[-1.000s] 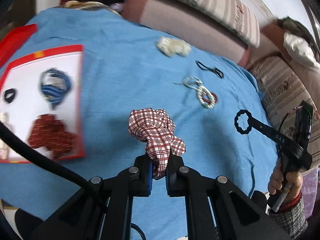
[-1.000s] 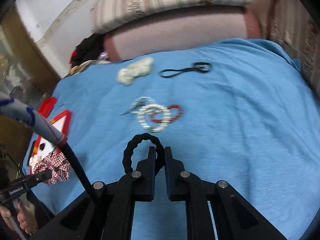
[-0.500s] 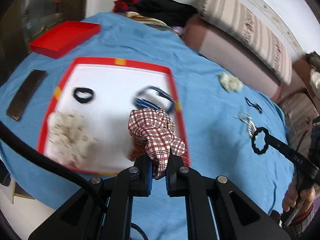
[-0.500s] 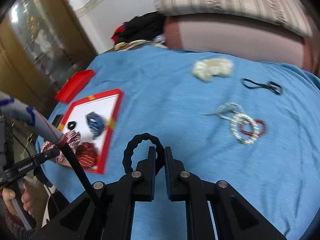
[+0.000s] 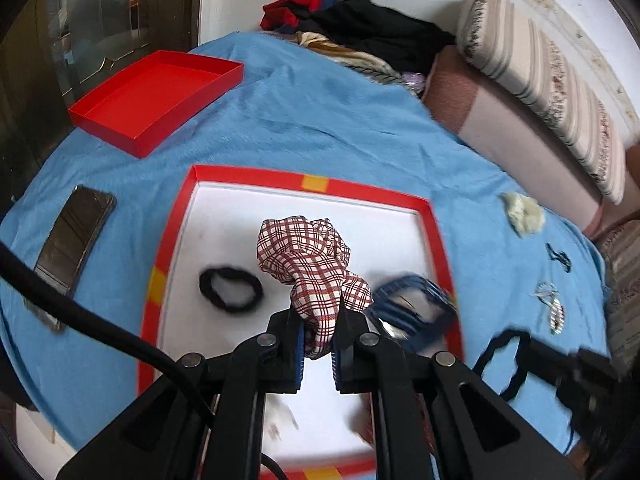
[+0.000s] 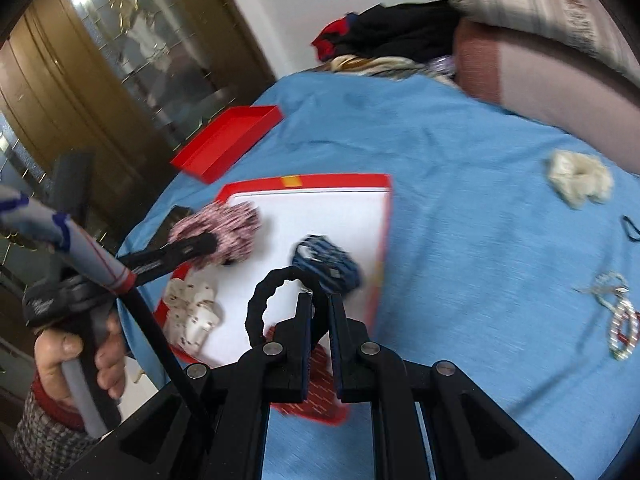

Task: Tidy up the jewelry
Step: 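Carry the gingham scrunchie and ridged hair tie into the tray and release both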

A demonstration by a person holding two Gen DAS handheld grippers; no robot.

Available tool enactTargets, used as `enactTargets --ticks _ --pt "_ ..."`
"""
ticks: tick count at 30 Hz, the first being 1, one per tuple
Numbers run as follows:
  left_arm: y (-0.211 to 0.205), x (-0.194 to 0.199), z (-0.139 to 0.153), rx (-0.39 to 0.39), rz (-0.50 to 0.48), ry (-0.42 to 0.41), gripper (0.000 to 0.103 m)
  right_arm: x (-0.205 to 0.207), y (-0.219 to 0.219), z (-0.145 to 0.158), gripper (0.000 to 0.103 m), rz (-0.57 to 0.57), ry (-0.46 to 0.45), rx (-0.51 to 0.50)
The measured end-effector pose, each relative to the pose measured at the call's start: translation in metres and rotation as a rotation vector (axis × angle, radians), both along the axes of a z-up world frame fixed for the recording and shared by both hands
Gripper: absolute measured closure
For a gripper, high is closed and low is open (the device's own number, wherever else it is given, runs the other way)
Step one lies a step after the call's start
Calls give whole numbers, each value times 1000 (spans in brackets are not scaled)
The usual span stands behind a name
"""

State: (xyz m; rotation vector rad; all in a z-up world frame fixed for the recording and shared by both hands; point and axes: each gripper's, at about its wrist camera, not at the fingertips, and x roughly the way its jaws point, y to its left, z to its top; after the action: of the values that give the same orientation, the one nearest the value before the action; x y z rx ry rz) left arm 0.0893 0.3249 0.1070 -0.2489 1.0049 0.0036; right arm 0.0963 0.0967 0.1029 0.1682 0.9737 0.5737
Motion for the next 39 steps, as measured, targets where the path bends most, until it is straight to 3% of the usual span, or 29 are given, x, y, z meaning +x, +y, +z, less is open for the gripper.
enactTargets --ticks 7,14,19,21,23,31,36,39 --pt "18 48 -25 12 7 61 94 19 48 -30 94 65 64 3" --pt "17 62 -39 39 -4 80 92 24 68 -52 94 97 90 -27" --pt "16 61 -40 39 8 78 83 23 74 -57 92 103 74 -60" --pt "16 60 -39 31 14 81 79 22 76 -57 86 106 67 -66" --pt "16 58 -38 28 16 82 78 20 72 -53 70 101 53 -68" --pt "7 45 -19 45 7 52 59 -2 23 -19 55 55 -28 -27" --pt "-5 35 -3 104 -1 16 56 -1 -23 -29 55 -64 -5 -36" --pt "-11 26 10 118 2 -21 56 -2 -32 -43 55 -81 36 -50"
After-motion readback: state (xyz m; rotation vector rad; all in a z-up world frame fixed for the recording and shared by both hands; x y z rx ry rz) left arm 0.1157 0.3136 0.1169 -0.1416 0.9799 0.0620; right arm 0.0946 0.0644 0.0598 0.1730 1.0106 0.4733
